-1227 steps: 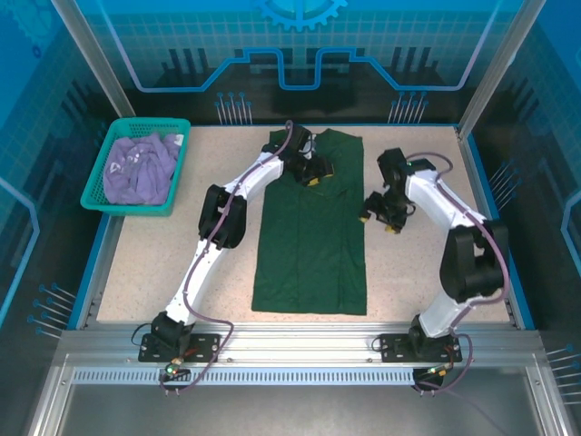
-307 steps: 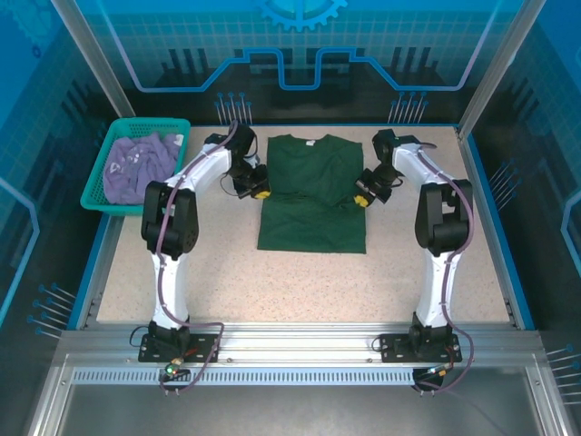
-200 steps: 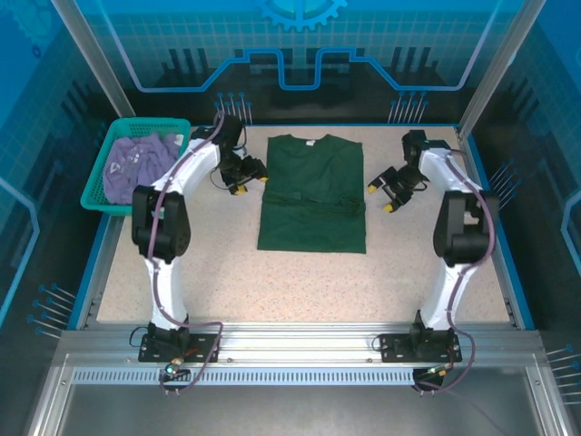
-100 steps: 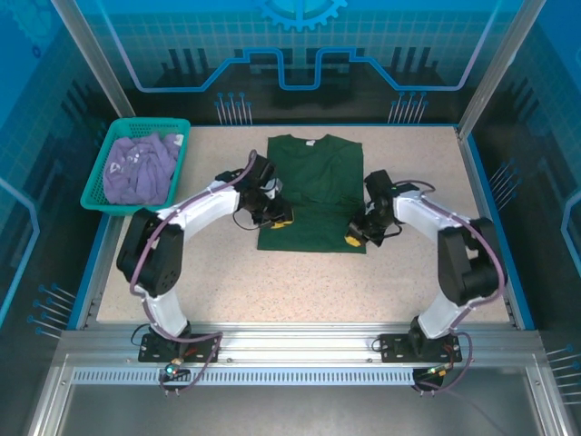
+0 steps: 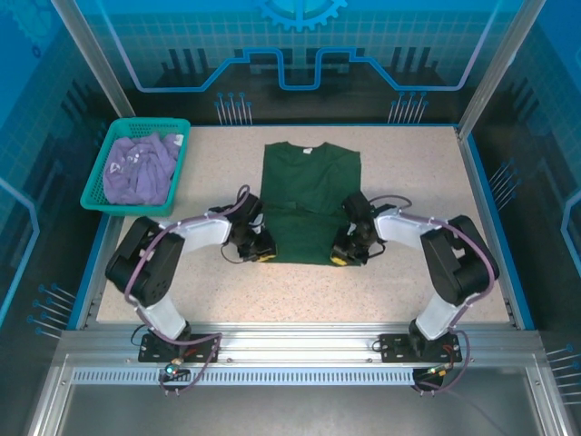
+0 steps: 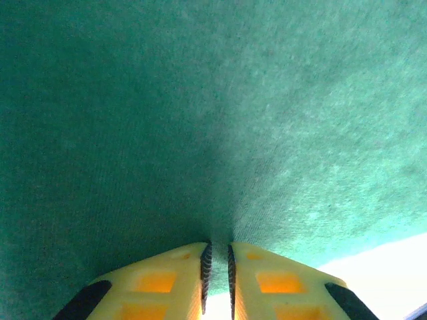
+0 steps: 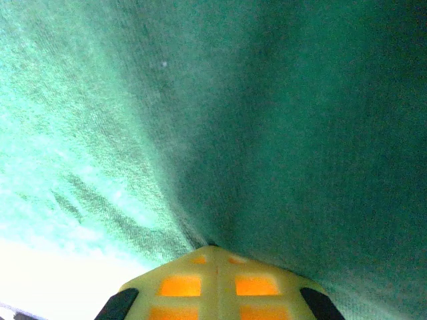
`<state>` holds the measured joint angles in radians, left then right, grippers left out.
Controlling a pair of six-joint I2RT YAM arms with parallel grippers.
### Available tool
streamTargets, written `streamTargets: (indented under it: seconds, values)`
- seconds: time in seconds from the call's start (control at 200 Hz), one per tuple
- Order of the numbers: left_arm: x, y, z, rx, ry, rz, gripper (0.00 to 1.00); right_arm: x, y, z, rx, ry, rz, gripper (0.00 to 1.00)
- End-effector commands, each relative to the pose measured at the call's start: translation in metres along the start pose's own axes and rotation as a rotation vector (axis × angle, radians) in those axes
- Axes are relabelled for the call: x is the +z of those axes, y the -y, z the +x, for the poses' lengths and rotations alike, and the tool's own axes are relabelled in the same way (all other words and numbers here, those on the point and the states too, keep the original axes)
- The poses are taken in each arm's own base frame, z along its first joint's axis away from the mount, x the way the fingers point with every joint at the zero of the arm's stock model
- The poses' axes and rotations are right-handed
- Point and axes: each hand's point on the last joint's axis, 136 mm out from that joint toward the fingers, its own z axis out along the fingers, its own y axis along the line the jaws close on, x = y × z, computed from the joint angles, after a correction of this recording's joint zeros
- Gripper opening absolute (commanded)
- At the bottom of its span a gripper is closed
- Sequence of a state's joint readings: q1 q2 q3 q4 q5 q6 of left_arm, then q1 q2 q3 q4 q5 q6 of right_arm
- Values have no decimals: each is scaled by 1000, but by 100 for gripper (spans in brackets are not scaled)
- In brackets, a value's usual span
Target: Fold and stack the t-shirts
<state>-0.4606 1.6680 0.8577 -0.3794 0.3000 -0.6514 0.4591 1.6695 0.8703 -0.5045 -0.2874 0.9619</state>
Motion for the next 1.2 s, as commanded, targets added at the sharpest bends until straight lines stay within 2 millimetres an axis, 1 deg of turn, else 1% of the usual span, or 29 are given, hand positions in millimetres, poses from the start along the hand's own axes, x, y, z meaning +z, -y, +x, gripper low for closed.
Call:
streamTargets:
  seconds: [0.0, 0.055, 0.085, 0.09, 0.095, 0.105, 0.18, 0.265, 0.335, 0.395, 0.415, 0.52, 0.6, 0.62, 0.655, 0.665, 0.69, 0.74, 0.795, 0.825, 0.935, 1.0, 1.085, 1.191]
  values:
    - [-7, -44, 47, -105, -59, -129, 20, 10, 49, 34, 45, -56, 139, 5]
    - [-18, -55, 61, -137, -53, -149, 20, 5, 60, 41, 43, -51, 158, 6]
    - [-24, -59, 68, -157, -45, -152, 20, 2, 65, 45, 42, -47, 168, 6]
    - [-27, -57, 68, -157, -37, -144, 20, 1, 66, 45, 42, -48, 171, 6]
    - [-26, -61, 71, -165, -44, -153, 20, 1, 67, 46, 41, -47, 171, 6]
    - [-29, -59, 71, -167, -34, -142, 20, 0, 68, 47, 40, -47, 175, 6]
    - [-41, -65, 85, -217, -10, -134, 21, -6, 75, 53, 28, -42, 185, 9]
    - [-53, -70, 92, -277, 24, -131, 21, -12, 71, 57, 9, -43, 153, 14]
    - [-66, -67, 89, -308, 71, -128, 21, -21, 63, 58, -19, -38, 130, 17]
    - [-80, -56, 80, -311, 116, -111, 21, -32, 56, 55, -52, -13, 119, 27]
    - [-84, -52, 77, -309, 128, -106, 21, -36, 54, 54, -64, -4, 118, 29]
    - [-106, -13, 56, -242, 192, -45, 21, -59, 41, 40, -110, 58, 111, 31]
    - [-111, 19, 44, -169, 197, -6, 20, -71, 34, 23, -108, 105, 108, 30]
    - [-111, 27, 42, -149, 192, 4, 19, -73, 33, 19, -102, 115, 106, 29]
    - [-106, 39, 39, -113, 171, 14, 16, -72, 37, 12, -79, 119, 114, 26]
    - [-105, 43, 38, -101, 164, 18, 16, -77, 32, 7, -78, 134, 103, 26]
    - [-101, 52, 36, -72, 146, 29, 14, -78, 31, 0, -68, 145, 98, 23]
    - [-91, 68, 32, -17, 110, 54, 13, -76, 32, -11, -48, 153, 99, 18]
    - [-78, 80, 28, 23, 64, 72, 11, -73, 36, -20, -30, 150, 115, 10]
    - [-70, 84, 26, 42, 42, 73, 10, -71, 39, -25, -15, 143, 134, 8]
    - [-46, 104, 20, 124, -11, 125, 9, -64, 43, -33, 14, 132, 157, 5]
    - [-29, 106, 15, 175, -34, 124, 9, -62, 46, -39, 21, 152, 181, 5]
    - [-9, 114, 9, 241, -83, 134, 7, -60, 51, -44, 40, 168, 212, 5]
    - [5, 123, -1, 279, -98, 138, 7, -59, 55, -48, 72, 160, 231, 5]
